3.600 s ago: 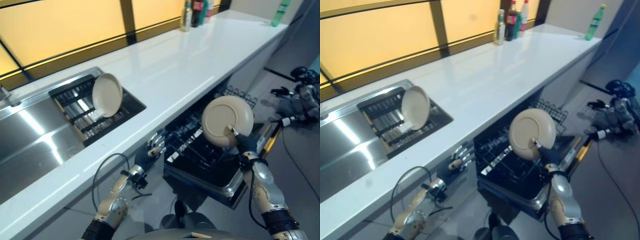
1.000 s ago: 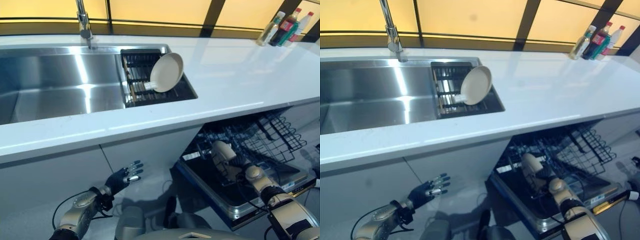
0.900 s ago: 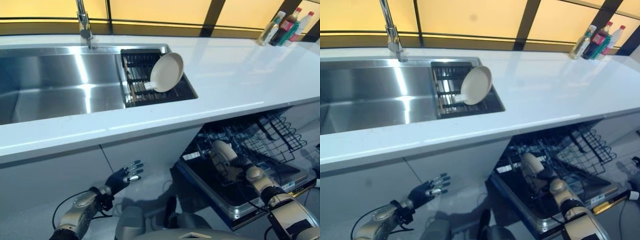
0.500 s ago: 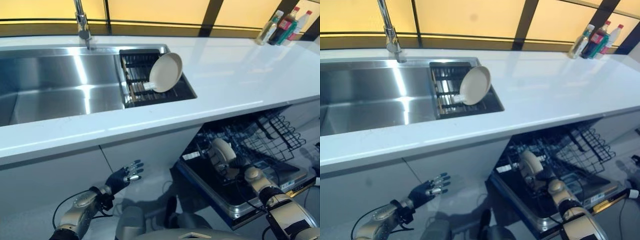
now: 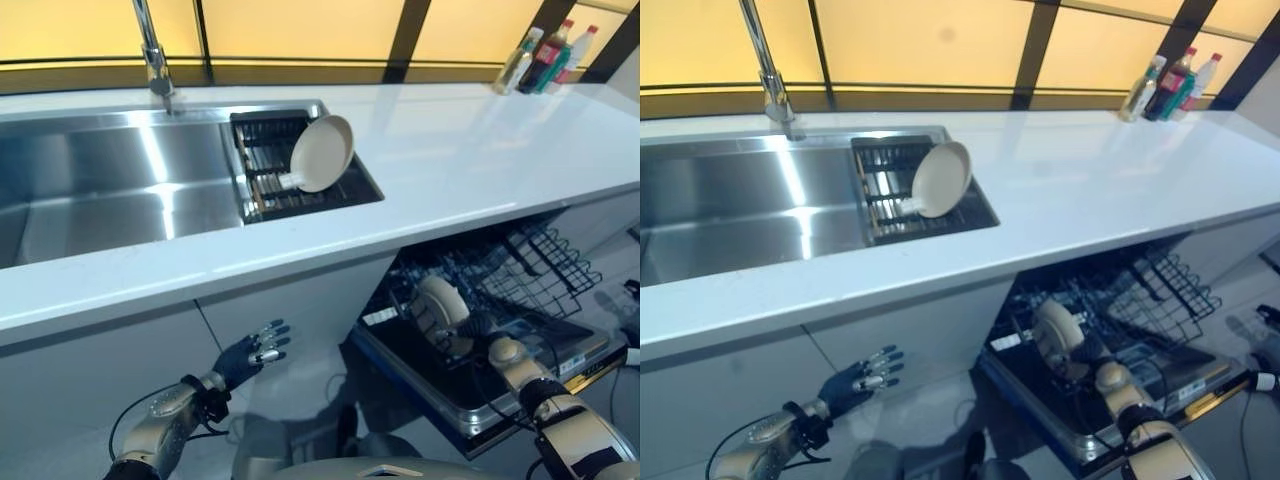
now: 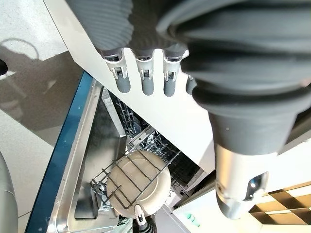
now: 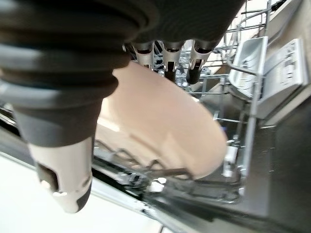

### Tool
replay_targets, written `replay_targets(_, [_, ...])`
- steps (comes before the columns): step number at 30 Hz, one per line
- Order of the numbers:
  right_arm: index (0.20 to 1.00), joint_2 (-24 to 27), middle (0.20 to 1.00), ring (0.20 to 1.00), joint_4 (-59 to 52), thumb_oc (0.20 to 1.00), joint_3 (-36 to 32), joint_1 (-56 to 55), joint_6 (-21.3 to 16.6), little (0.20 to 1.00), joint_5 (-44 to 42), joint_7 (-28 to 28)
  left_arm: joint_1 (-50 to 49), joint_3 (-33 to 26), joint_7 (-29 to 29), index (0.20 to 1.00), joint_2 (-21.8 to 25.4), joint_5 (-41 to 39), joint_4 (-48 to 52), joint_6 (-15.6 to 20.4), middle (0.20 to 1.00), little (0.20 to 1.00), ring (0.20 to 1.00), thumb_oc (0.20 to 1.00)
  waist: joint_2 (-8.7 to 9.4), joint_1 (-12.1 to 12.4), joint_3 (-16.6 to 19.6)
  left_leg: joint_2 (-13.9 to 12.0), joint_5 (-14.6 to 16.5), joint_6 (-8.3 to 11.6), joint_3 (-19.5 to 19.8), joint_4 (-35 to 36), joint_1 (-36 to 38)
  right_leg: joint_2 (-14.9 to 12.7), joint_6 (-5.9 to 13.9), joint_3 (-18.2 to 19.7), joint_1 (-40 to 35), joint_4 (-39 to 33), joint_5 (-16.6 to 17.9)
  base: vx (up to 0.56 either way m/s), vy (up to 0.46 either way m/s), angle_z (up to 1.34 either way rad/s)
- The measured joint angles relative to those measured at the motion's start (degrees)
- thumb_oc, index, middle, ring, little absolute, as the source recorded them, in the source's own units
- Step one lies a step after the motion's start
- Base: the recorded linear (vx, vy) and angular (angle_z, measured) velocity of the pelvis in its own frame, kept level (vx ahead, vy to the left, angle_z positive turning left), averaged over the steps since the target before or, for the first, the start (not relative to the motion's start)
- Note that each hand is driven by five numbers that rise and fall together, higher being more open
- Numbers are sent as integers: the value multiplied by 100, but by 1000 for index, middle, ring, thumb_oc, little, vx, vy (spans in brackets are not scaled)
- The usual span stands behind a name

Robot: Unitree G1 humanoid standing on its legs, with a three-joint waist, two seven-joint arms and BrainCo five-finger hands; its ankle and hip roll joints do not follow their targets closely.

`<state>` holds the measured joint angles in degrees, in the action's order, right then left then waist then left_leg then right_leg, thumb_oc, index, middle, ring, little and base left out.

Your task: Pick up plates and place into dishwasher.

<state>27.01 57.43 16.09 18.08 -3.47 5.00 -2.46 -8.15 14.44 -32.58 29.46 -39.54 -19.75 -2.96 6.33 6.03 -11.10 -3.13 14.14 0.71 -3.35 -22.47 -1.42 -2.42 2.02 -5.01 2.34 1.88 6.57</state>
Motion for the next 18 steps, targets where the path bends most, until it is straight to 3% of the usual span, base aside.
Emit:
replay_targets(5, [1000, 102, 1000, 1000, -1178, 1000, -438, -585, -37, 1000, -484, -58, -92, -61, 39, 1000, -173, -1, 1, 65, 1000, 1000, 1000, 1000, 2, -106, 95, 80, -21, -44, -119, 100, 94, -60, 65, 145, 3, 28, 51, -42, 67, -9])
replay_targets(11, [1000, 129, 1000, 1000, -1663, 1000, -772, -979, -80, 1000, -990, 103, -197, -342, 59, 1000, -279, -2, 6, 115, 1000, 1000, 1000, 1000, 54, -340, 178, 117, -30, -67, -176, 159, 97, -94, 86, 200, 32, -2, 64, -35, 44, -4])
replay_targets(18, [1000, 334, 1000, 1000, -2139, 1000, -1224, -1323, -118, 1000, -1037, -64, -226, -470, 53, 1000, -374, -2, 5, 234, 1000, 1000, 1000, 1000, 19, -389, 221, 147, -40, -81, -278, 270, 145, -100, 114, 308, 96, 23, 93, -36, 46, -8])
